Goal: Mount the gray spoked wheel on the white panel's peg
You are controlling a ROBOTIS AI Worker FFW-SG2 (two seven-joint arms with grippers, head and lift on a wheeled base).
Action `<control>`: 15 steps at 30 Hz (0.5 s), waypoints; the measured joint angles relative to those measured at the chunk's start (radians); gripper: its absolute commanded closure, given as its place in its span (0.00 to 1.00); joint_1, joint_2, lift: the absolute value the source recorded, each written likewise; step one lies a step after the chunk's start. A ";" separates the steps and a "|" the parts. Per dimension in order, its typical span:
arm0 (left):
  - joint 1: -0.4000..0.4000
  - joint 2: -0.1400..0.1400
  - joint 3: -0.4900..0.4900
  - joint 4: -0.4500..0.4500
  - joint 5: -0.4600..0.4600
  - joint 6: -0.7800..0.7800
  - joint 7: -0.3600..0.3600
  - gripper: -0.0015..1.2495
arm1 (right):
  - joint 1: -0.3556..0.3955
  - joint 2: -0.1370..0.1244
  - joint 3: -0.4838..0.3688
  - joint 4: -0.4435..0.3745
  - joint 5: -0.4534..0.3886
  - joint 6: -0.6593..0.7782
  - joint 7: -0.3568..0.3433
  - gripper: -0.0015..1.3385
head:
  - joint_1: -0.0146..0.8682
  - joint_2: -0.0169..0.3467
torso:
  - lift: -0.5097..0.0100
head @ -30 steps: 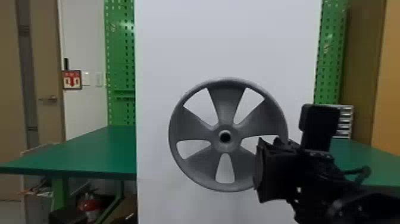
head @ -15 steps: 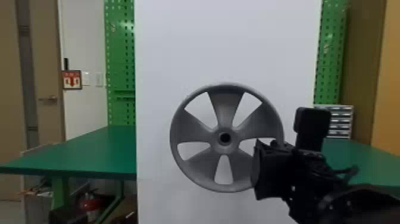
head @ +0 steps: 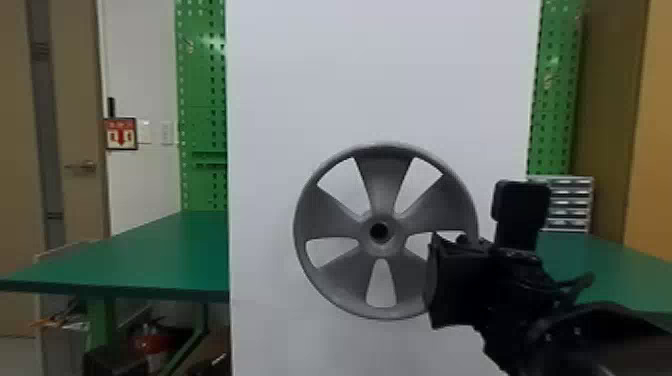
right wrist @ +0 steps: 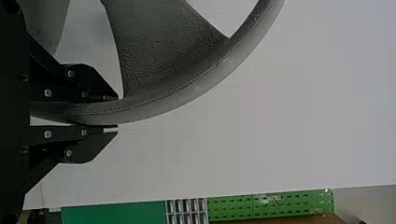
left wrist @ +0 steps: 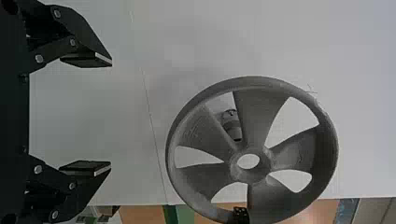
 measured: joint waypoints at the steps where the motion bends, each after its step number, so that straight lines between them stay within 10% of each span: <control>1: 0.000 0.000 0.000 0.000 0.000 0.000 0.000 0.37 | -0.002 0.000 -0.001 0.004 0.001 -0.001 0.000 0.87 | 0.16 0.03 | 0.20; 15: 0.000 0.000 -0.002 0.000 -0.001 0.000 0.000 0.37 | -0.029 -0.005 0.002 0.052 -0.003 -0.009 0.000 0.88 | 0.16 0.03 | 0.20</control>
